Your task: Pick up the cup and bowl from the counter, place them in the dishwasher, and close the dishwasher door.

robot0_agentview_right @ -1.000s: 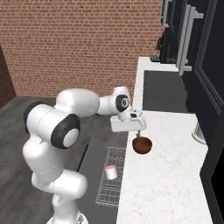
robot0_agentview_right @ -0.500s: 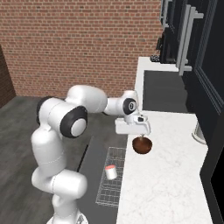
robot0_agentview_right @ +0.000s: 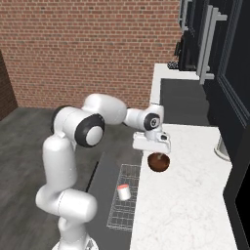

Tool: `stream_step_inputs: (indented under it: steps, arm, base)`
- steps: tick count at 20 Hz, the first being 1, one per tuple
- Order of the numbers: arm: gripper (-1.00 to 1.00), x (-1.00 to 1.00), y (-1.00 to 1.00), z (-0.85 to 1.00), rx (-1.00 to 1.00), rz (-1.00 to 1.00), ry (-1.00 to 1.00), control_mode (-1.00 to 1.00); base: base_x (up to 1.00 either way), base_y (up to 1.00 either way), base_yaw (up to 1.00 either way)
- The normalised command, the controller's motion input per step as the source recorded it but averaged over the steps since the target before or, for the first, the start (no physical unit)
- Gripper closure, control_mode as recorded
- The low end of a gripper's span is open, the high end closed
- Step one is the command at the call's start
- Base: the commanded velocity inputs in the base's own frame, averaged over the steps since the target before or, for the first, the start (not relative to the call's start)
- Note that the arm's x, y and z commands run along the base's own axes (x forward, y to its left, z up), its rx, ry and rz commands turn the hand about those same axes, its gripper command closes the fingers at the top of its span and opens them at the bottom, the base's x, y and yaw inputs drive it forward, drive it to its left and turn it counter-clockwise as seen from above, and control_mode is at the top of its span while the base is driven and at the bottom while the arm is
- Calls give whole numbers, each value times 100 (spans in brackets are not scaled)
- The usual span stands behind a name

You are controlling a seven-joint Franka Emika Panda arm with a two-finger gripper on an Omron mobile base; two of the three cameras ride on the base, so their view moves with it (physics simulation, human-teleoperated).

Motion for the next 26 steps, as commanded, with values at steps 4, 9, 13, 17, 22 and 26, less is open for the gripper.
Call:
stream_step_inputs:
  steps: [4,9,13,17,22,26]
  arm:
    - [-100,16,0,-18,0,0,0,-100]
    - [-100,9,0,-22,0,0,0,-100]
    - [-100,0,0,-31,0,0,0,-100]
    - [100,0,0,-38,0,0,0,-100]
    - [100,0,0,-27,0,0,0,-100]
    - [100,0,0,-16,0,0,0,-100]
  base:
    - [0,0,0]
    - [0,0,0]
    - [0,0,0]
    - [0,0,0]
    - [0,0,0]
    - [0,0,0]
